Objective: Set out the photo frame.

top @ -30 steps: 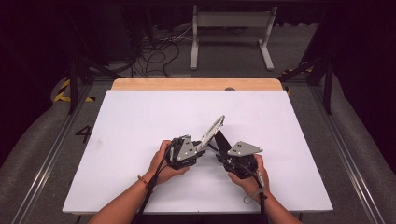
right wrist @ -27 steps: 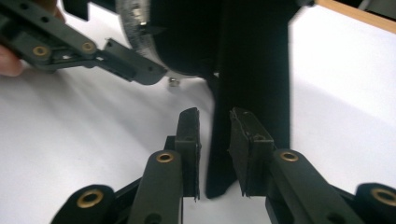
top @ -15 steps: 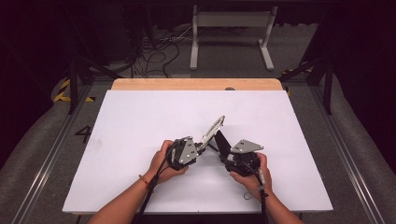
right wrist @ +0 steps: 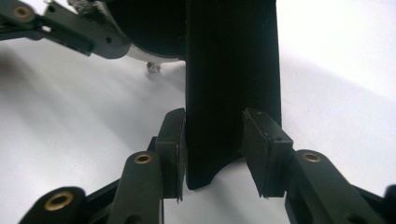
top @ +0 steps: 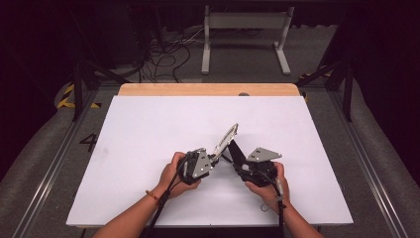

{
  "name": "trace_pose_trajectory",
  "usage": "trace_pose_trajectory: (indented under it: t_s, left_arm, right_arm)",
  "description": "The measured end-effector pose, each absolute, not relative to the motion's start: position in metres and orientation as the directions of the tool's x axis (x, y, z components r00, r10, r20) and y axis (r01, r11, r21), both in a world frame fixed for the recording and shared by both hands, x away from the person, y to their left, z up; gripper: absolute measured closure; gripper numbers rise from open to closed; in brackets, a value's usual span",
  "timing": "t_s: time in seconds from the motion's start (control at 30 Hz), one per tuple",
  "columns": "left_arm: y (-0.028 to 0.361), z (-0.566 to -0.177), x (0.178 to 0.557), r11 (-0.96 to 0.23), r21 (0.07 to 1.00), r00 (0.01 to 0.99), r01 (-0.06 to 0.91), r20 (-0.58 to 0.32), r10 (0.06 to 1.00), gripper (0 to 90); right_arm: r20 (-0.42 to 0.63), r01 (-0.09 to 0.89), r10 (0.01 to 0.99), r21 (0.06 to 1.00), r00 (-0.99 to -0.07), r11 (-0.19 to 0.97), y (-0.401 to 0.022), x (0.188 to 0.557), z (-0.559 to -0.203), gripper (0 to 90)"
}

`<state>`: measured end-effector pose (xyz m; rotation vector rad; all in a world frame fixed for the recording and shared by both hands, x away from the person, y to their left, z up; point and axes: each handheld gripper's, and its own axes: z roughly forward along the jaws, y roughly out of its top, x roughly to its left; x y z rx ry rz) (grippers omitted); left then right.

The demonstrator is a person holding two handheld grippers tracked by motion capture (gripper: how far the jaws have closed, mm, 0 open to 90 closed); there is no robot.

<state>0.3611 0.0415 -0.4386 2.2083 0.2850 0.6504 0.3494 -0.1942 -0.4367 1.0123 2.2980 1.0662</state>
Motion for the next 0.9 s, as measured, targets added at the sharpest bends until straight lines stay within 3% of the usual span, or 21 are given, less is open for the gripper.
trace_pose_trajectory:
  t_s: [0.5,0.9]
  left_arm:
    - [0.040,-0.441,0.360,-0.652,0.757,0.842,-0.029,0.370,0.392,76.1]
    - [0.043,-0.440,0.361,-0.625,0.780,0.868,-0.010,0.318,0.382,72.1]
  right_arm:
    - [-0.072,0.443,0.744,0.764,-0.665,0.470,-0.199,0.352,-0.435,62.3]
    - [-0.064,0.454,0.753,0.763,-0.655,0.460,-0.205,0.355,-0.434,61.8]
